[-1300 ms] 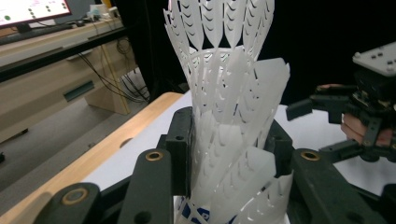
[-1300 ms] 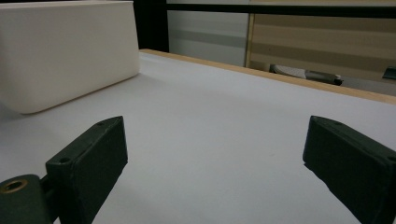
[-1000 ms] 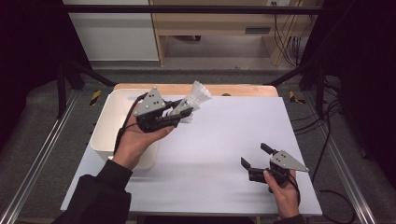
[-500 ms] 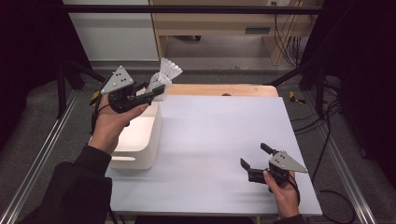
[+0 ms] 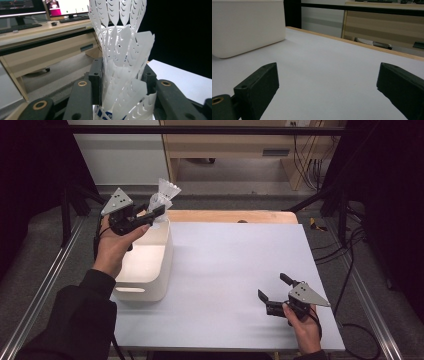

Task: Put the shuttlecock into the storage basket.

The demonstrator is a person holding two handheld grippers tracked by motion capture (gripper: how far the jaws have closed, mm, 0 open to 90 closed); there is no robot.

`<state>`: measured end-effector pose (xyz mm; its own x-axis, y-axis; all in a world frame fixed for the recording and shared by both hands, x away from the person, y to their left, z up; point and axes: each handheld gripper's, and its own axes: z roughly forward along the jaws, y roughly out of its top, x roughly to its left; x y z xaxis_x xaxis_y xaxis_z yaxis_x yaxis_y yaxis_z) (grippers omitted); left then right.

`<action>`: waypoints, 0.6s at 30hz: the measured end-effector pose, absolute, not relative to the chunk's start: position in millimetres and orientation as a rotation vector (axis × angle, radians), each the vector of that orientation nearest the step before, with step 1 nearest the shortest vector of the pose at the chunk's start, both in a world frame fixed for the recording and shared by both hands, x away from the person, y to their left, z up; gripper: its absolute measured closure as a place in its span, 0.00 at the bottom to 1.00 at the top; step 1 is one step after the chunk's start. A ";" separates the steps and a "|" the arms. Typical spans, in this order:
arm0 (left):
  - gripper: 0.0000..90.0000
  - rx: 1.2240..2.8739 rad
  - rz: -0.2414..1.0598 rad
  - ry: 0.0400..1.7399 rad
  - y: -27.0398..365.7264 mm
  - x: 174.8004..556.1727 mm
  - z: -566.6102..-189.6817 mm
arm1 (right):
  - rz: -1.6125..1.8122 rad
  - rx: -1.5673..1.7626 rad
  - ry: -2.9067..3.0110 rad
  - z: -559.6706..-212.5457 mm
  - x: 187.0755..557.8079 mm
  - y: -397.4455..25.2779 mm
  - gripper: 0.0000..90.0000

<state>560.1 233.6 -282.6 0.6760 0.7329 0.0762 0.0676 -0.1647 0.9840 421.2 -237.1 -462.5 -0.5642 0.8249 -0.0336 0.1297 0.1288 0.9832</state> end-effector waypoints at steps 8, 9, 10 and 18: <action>0.71 1.590 0.686 0.730 254.1 577.9 -302.1 | 1.466 0.911 1.789 -462.2 417.2 -238.1 0.04; 0.71 1.593 0.690 0.734 255.4 578.6 -304.3 | 1.469 0.908 1.788 -461.8 416.6 -238.0 0.04; 0.71 1.598 0.690 0.740 256.6 579.2 -306.4 | 1.466 0.905 1.787 -461.6 416.2 -237.7 0.04; 0.71 1.603 0.674 0.765 257.7 587.9 -321.2 | 1.465 0.904 1.789 -461.6 417.7 -236.1 0.04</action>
